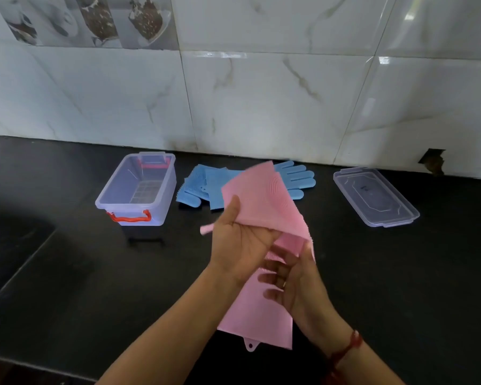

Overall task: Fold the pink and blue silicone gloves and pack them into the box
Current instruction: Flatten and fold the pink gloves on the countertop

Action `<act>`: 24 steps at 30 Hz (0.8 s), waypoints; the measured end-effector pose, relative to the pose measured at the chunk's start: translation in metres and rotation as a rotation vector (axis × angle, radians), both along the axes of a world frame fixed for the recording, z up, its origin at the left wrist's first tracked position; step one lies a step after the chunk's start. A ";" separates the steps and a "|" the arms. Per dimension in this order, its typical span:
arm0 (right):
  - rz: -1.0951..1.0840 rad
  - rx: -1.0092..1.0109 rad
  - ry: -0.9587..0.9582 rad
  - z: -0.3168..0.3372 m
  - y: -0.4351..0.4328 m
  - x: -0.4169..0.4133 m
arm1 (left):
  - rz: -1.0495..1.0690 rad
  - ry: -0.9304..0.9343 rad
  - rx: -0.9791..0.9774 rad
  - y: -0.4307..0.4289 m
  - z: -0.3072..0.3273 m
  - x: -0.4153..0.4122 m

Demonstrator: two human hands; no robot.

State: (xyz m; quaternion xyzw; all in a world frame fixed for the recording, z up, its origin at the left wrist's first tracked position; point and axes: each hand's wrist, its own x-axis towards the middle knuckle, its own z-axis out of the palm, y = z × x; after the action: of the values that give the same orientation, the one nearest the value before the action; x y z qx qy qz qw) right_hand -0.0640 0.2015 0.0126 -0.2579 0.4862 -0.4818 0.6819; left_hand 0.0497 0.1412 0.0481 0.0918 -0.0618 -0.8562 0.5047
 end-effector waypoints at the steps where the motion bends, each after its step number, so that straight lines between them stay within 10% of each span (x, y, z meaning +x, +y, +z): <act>1: -0.046 -0.003 -0.135 0.003 -0.005 0.000 | 0.025 -0.049 -0.037 0.008 -0.003 -0.004; 6: -0.264 -0.228 -0.451 0.030 -0.035 -0.015 | 0.092 -0.871 -0.216 0.043 -0.045 -0.020; 10: -0.211 -0.144 -0.327 0.036 -0.054 -0.025 | 0.102 -1.265 -0.990 0.049 -0.078 0.006; 17: -0.077 0.157 0.107 -0.005 -0.051 -0.029 | -0.040 -0.787 0.093 -0.006 -0.096 0.031; 21: 0.007 0.199 0.119 -0.022 -0.039 -0.049 | -0.165 -1.131 -0.017 -0.017 -0.081 0.029; 24: -0.051 0.008 0.185 -0.012 -0.043 -0.043 | 0.011 -1.590 -0.456 -0.012 -0.080 0.014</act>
State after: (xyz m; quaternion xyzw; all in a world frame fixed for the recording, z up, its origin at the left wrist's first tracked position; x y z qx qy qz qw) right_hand -0.1066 0.1584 0.0003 -0.2860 0.5555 -0.4712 0.6226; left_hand 0.0633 0.1296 -0.0317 0.5656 -0.5721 -0.4999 0.3207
